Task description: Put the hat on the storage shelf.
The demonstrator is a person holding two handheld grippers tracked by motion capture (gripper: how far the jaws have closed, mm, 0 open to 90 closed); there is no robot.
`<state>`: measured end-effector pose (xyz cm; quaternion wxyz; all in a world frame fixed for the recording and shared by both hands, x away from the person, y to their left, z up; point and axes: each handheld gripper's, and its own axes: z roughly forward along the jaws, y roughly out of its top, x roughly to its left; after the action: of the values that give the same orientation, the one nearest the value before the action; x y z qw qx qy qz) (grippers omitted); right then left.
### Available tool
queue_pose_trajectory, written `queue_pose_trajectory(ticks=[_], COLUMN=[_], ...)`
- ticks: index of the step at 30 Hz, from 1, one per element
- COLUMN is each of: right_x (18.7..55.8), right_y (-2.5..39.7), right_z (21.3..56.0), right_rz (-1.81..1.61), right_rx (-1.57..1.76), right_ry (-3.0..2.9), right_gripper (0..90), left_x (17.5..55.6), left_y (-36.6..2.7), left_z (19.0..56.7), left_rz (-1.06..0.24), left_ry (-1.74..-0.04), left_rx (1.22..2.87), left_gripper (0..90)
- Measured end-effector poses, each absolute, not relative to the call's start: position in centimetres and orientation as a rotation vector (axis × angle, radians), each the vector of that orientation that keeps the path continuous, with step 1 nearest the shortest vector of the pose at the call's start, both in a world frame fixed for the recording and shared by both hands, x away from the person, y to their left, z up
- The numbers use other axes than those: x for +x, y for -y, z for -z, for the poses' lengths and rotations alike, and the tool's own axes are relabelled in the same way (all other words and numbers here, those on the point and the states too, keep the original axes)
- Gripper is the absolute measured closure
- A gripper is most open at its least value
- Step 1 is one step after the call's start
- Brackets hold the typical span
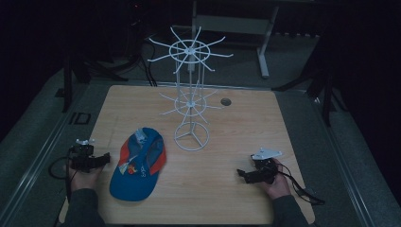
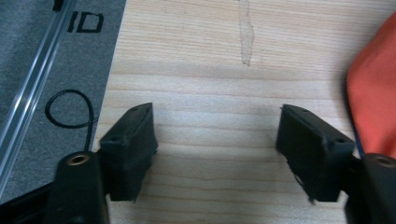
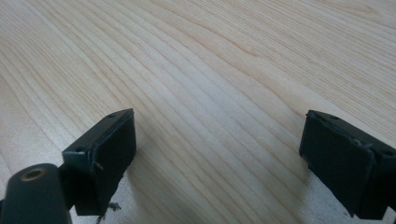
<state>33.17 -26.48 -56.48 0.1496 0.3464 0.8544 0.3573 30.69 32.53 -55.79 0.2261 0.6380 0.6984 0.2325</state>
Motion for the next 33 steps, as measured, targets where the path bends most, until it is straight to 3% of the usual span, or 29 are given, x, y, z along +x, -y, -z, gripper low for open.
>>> queue_pose_trajectory(ticks=[8, 33], right_x=[33.2, 33.2], right_y=[26.5, 26.4], right_z=[56.5, 56.5], right_rz=[-1.028, -1.025], right_rx=[0.999, 1.007], right_ry=[-2.455, -2.451], right_gripper=[10.6, 10.7], left_x=[31.0, 31.8], left_y=[-32.3, -31.5], left_z=[55.0, 51.1], left_rz=[-0.542, -0.471], left_ry=[-1.928, -1.858], left_rx=[1.784, 1.841], left_gripper=[45.4, 45.7])
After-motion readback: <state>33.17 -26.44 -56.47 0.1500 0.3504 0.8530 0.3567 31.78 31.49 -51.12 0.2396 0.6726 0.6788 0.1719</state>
